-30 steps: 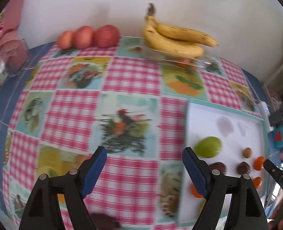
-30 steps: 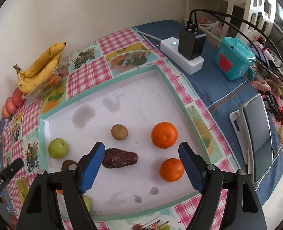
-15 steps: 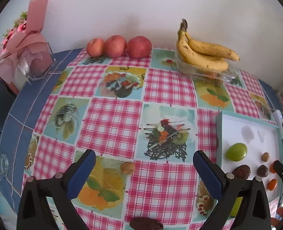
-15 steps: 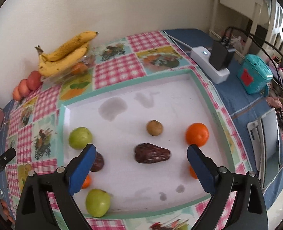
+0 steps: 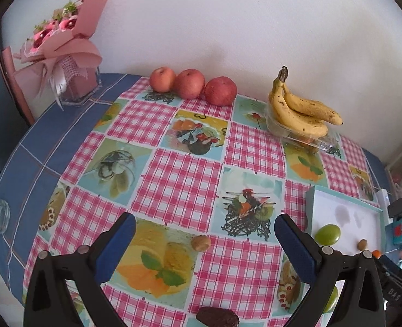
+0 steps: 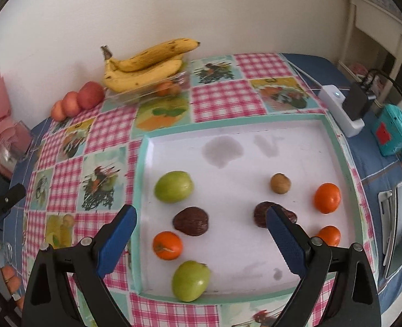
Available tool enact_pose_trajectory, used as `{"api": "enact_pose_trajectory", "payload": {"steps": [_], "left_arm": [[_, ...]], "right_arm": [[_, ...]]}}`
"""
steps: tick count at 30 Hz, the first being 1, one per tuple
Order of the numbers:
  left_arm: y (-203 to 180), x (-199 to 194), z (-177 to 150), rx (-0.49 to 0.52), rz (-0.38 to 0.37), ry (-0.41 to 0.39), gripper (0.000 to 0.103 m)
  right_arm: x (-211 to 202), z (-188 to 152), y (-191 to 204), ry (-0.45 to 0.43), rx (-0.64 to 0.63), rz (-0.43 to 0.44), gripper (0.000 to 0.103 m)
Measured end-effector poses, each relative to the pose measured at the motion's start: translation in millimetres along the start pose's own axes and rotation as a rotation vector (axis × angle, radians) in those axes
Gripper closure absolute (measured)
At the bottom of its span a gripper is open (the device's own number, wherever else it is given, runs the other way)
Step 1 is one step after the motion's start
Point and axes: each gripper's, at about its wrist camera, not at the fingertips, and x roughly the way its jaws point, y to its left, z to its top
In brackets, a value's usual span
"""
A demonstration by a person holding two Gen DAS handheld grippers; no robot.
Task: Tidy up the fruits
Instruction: 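Move both open tools back toward the remaining fruits on the tablecloth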
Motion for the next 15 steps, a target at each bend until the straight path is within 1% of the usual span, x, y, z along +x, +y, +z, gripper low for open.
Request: {"api": "enact_pose_trajectory", "payload": {"steps": [2,5,7,10,13,15], "left_arm": [[4,0,-5,-0.007,-0.026,0.015,0.0],[5,-1,-12,0.004,-0.036,0.03,0.0],[7,-3,-16,0.009,-0.023,0.036,0.0],[12,1,-24,0.019,0.003,0.077,0.0],[22,3,-32,-0.008,0.001,0.093,0.0],[31,3,-38,-0.03,0.016,0.102,0.0]], "right_arm": [[2,-1,8,0.018,-0.019,0.006,0.007],[4,-6,20,0.042,-0.046,0.011,0.007],[5,-11,28,0.056,-0.061,0.019,0.007],[4,-16,37,0.065,-0.077,0.028,0.007],[7,-23,48,0.087,-0.093,0.051,0.007],[9,-26,53,0.1,-0.099,0.062,0.007]]}}
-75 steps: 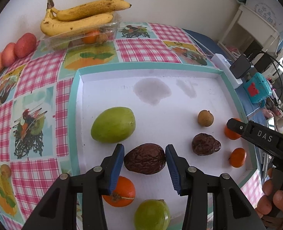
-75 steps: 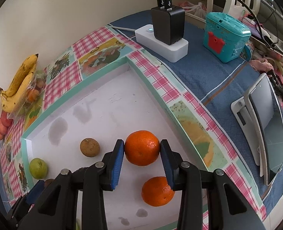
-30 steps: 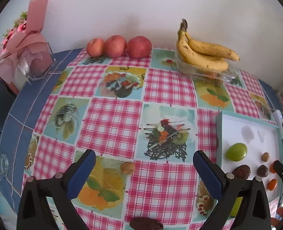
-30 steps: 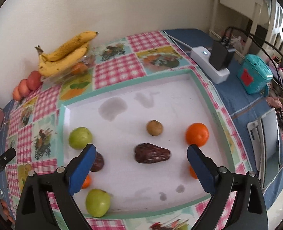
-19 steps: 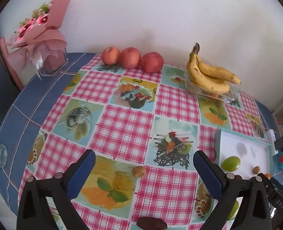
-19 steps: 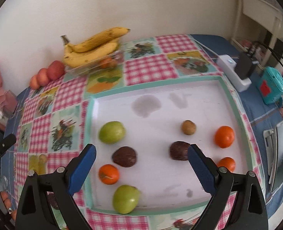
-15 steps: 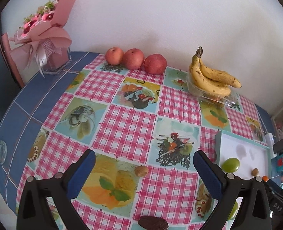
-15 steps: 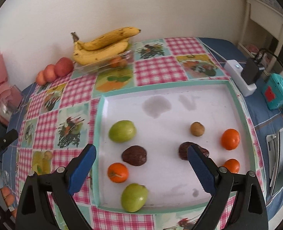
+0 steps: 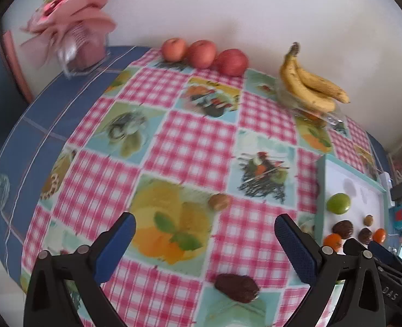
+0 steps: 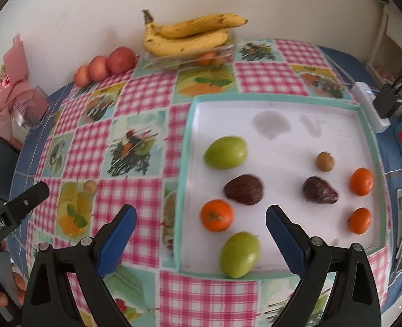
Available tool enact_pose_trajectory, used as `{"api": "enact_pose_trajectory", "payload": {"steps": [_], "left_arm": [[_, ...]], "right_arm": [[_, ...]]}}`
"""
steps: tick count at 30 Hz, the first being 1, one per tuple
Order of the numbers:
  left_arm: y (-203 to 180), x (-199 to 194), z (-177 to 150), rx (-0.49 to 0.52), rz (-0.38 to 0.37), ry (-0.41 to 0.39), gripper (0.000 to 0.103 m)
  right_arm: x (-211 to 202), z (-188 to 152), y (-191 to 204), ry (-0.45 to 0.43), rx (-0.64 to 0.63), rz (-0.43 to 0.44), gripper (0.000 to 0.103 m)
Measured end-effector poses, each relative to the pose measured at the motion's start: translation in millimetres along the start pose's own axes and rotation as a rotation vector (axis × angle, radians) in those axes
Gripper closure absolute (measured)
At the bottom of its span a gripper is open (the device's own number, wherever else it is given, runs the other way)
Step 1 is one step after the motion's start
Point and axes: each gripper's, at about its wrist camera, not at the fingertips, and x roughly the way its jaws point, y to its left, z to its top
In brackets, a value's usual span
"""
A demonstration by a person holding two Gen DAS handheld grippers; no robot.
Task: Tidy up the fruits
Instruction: 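Move both open tools back toward the remaining fruits on the tablecloth, then grasp the dark date with the right tool and lift it while the left tool approaches a small brown fruit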
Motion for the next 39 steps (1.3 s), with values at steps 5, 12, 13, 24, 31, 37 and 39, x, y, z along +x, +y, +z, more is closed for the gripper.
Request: {"api": "enact_pose_trajectory", "payload": {"steps": [5,12,13,24,31,37,39], "left_arm": [[25,2,-11,-0.057,0.043,0.013,0.0],[47,14,-20,-0.091,0.079,0.064,0.0],[50,15,-21,-0.095,0.084,0.065,0.0],[75,18,-22,-0.148,0.141,0.068,0.0],[75,19,-21,-0.149,0.131,0.07,0.0],[74,20,-22,-0.146,0.125,0.073,0.0],[74,20,-22,-0.148,0.125,0.072,0.0]], "right_arm": [[3,-6,14,0.026,-0.014,0.045,0.007],[12,-12,37,0.074,-0.053,0.085,0.007],[13,-14,41,0.083,-0.062,0.096,0.007],[36,-31,86,0.181,-0.194,0.153,0.009],[52,-43,101,0.26,-0.248,0.181,0.03],[58,-49,110,0.29,-0.285,0.188,0.038],[60,-51,114,0.297,-0.3,0.192,0.046]]}}
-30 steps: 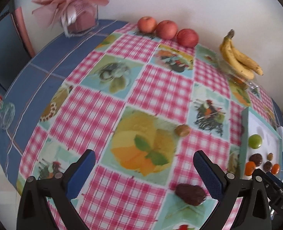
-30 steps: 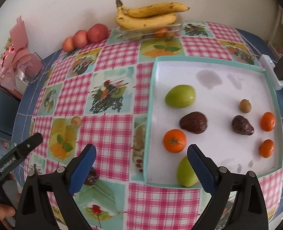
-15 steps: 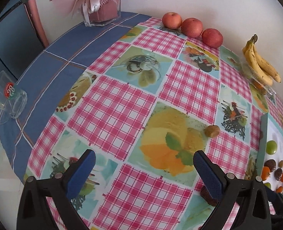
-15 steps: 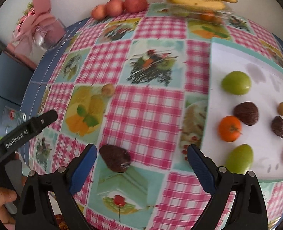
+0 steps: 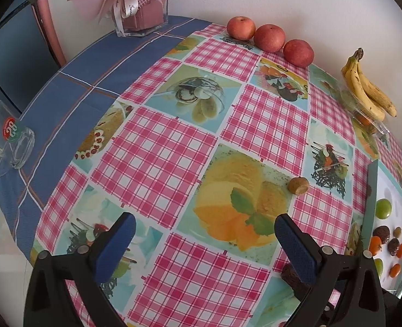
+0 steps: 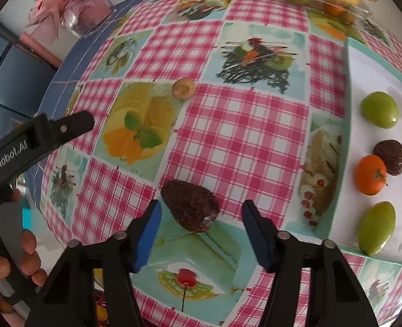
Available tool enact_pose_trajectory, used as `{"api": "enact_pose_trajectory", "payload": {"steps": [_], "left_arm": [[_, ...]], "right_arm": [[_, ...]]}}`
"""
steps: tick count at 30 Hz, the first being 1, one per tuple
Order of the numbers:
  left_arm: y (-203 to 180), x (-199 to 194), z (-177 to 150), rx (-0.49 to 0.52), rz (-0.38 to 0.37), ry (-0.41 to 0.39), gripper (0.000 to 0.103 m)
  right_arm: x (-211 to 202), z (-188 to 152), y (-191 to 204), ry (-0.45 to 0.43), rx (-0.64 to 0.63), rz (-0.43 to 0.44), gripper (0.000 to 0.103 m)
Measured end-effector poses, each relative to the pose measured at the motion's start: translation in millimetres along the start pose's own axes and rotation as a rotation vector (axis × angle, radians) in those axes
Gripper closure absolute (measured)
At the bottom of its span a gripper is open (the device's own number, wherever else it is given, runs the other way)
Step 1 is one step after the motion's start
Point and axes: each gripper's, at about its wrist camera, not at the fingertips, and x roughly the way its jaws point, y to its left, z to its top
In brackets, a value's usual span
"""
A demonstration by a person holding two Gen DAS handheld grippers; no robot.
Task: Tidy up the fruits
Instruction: 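Grasp the dark date with the right tool and lift it while the left tool approaches a small brown fruit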
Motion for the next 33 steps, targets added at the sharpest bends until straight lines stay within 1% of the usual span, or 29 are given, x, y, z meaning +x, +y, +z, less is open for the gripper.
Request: {"api": "enact_pose_trajectory", "payload": {"steps": [4,5,6,11,19,26,30,33], "left_arm": [[-1,0,1,0.0,-0.001,-0.001,0.0],[-1,0,1,0.001,-0.002,-0.001,0.0],[-1,0,1,0.001,-0.003,-0.001,0.0],[-1,2,1,-0.001,-0.009,0.002,0.0],[-9,6,3,0.02,-0.021,0.013,0.0],[-20,5,4,0.05,-0.022,0.012,0.0],[-29,4,6,0.072,-0.017,0.006,0.0],[-36,4,7,0.095,-0.012,0.005,0.0]], "right_arm": [[6,0,6,0.012,-0.025,-0.006,0.057],[6,0,7,0.011,-0.029,-0.009,0.061],[7,-1,7,0.008,-0.03,-0.011,0.062],[4,1,8,-0.015,-0.035,-0.01,0.062],[-13,5,0,-0.079,-0.017,-0.023,0.063],[-37,9,-32,-0.161,0.09,-0.018,0.063],[-55,12,-49,-0.221,0.15,-0.053,0.063],[-67,13,-59,-0.257,0.182,-0.061,0.063]]}}
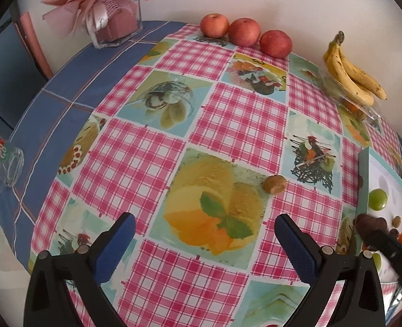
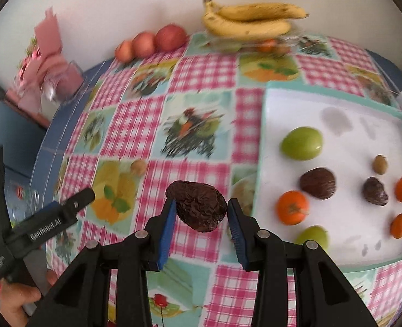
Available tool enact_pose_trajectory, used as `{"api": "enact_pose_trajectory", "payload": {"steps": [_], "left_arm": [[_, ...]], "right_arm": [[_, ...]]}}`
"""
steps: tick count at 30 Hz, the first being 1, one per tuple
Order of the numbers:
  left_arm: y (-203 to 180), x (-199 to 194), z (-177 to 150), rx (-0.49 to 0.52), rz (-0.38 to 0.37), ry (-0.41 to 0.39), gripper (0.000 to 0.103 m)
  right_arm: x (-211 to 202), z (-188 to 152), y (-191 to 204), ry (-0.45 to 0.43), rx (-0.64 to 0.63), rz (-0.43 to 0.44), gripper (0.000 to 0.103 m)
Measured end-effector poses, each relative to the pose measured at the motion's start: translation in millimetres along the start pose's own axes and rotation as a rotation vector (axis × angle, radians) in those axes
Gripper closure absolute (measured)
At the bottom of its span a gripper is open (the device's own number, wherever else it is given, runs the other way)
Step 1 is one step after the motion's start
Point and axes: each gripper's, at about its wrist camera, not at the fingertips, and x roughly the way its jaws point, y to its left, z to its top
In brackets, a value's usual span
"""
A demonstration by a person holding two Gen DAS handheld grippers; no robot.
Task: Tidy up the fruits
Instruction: 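Grasp the dark date with the right tool and lift it while the left tool approaches a small brown fruit, then grasp the small brown fruit with the left tool while the right tool carries the date toward the tray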
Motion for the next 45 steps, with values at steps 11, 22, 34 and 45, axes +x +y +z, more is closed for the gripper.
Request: {"api": "enact_pose_trajectory", "payload": {"steps": [11,22,34,45], "left_arm": [[-29,12,22,0.005,-0.062,0.031,0.001],[-52,50,36,0.033,-0.088,0.116,0.026],[-59,71,44,0.016,-0.088,0.149,0.06],[-76,61,46,0.05,-0.09,0.108,0.076]], "right_arm": [[-18,24,-38,-0.069,0.136,0.001,0.063],[-20,47,-46,-0.103,0.162,-0.02,0.063],[-20,62,-63,-0.116,0.193,-0.034,0.063],[-43,60,-97,-0.175,0.283,-0.01,0.063]]}}
